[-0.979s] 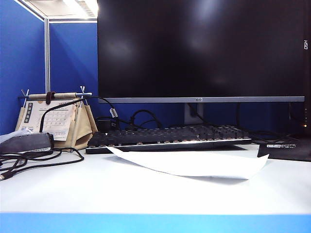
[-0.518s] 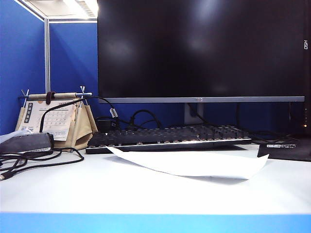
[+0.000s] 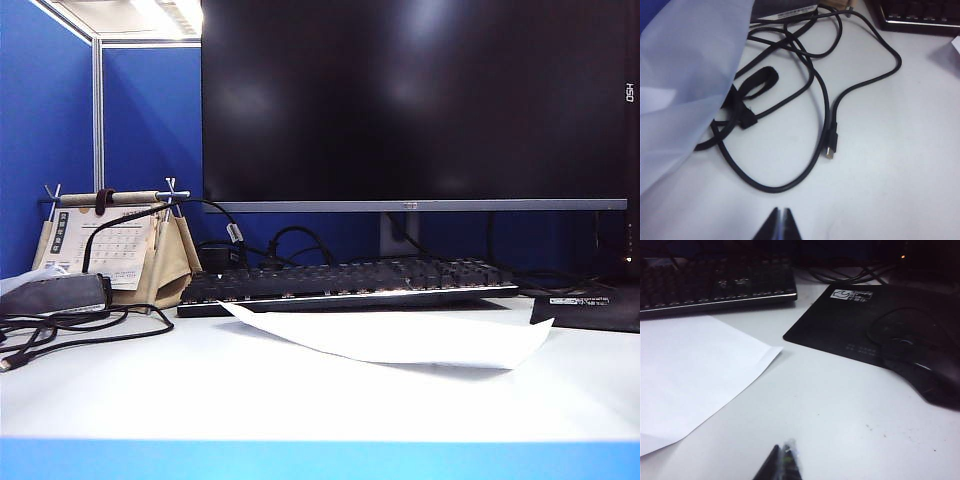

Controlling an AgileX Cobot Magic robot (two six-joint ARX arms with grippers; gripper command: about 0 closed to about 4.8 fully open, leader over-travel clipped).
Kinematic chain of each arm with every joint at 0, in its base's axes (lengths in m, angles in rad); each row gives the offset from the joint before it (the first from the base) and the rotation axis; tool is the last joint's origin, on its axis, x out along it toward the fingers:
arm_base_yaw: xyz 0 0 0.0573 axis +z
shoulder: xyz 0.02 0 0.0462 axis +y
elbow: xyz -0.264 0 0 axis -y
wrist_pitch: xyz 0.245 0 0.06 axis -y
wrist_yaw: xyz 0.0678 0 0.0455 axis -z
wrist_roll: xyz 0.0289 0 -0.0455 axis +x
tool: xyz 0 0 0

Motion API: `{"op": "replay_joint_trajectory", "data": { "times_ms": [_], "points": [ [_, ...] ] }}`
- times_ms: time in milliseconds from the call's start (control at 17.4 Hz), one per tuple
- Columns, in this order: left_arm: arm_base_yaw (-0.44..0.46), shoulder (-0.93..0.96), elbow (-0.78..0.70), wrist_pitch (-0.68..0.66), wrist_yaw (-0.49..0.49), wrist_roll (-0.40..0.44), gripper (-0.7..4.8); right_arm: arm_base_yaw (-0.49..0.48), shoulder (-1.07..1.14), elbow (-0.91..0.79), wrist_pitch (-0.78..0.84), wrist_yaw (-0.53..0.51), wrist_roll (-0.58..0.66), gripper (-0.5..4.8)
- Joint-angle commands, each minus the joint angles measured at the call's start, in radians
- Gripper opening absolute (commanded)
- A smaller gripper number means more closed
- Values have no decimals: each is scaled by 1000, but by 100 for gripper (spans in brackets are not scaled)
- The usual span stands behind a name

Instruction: Put a wrinkled paper upside down.

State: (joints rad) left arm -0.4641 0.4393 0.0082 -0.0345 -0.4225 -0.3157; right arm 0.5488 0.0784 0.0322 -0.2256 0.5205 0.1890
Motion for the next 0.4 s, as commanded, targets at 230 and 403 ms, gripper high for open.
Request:
{"op": "replay_joint_trajectory", "data": {
  "times_ms": [230, 403],
  "points": [
    [1, 0, 2, 14, 0, -6, 21, 1, 2, -4, -2, 3, 2, -5],
    [1, 0, 2, 14, -1, -6, 21, 1, 2, -4, -2, 2, 1, -5]
  ]
}}
